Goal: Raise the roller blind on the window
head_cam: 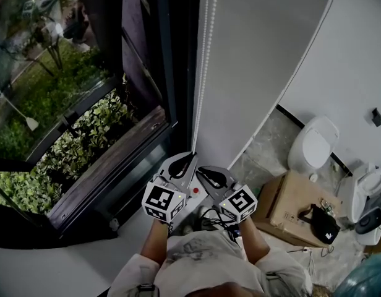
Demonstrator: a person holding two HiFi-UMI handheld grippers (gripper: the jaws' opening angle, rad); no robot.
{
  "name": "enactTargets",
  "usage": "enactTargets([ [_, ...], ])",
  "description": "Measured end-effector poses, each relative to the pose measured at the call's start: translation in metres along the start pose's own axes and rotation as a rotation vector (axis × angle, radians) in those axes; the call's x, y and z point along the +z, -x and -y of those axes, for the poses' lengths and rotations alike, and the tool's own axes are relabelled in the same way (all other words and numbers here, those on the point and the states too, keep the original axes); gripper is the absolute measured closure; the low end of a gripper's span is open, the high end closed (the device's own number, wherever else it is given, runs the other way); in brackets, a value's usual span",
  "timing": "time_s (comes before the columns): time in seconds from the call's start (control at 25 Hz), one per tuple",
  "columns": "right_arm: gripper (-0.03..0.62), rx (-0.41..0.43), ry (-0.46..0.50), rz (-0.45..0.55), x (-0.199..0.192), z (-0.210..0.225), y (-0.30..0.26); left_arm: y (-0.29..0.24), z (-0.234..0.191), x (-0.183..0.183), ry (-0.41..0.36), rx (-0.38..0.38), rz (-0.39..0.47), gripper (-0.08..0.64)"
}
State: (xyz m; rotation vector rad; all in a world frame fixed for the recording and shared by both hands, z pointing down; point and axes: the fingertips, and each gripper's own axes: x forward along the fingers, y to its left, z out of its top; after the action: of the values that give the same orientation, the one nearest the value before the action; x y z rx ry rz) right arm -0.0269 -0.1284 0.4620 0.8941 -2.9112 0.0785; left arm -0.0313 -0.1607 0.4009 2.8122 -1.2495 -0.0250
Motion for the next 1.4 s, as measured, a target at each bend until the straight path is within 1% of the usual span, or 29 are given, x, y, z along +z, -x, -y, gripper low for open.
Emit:
enactTargets([
  [0.16,0.543,0.008,-0.034,0.104,0.036,0.007,0.012,-0.001,0.0,0.0,-0.001,0.0,0.0,0.549],
  [0.32,0.543,0.012,-0.009,0.187,0.076,0.012,0.017,-0.001,0.001,0.001,-0.003,-0.001,0.0,0.549],
  [0.56,0.539,0.032,0.043,0.278,0.127,0.018,0.01,-0.002,0.003,0.0,-0.007,0.0,-0.004,0.549],
  [0.72,0.522,0.066,0.063,0.296,0.146,0.015,-0.001,-0.003,0.003,-0.001,-0.008,0.0,-0.004,0.549],
  [0.8,0.514,0.071,0.072,0.297,0.152,0.014,-0.006,-0.004,0.004,-0.001,-0.007,-0.001,-0.005,0.549],
  [0.84,0.521,0.065,0.076,0.297,0.153,0.014,-0.008,-0.004,0.004,-0.001,-0.007,-0.001,-0.004,0.549],
  [0.88,0.563,0.059,0.077,0.299,0.154,0.014,-0.01,-0.004,0.003,-0.001,-0.007,-0.001,-0.002,0.549],
  [0.96,0.569,0.056,0.058,0.304,0.153,0.015,-0.01,-0.004,0.003,-0.001,-0.005,0.002,-0.001,0.549],
  [1.04,0.569,0.053,0.043,0.308,0.151,0.016,-0.009,-0.004,0.003,-0.003,-0.003,0.003,-0.008,0.549],
  [1.16,0.571,0.041,0.05,0.292,0.141,0.017,-0.01,-0.006,0.004,-0.013,-0.003,0.001,-0.032,0.549],
  [1.4,0.571,0.023,0.028,0.266,0.121,0.023,-0.008,-0.011,0.006,-0.033,0.021,-0.006,-0.07,0.549],
])
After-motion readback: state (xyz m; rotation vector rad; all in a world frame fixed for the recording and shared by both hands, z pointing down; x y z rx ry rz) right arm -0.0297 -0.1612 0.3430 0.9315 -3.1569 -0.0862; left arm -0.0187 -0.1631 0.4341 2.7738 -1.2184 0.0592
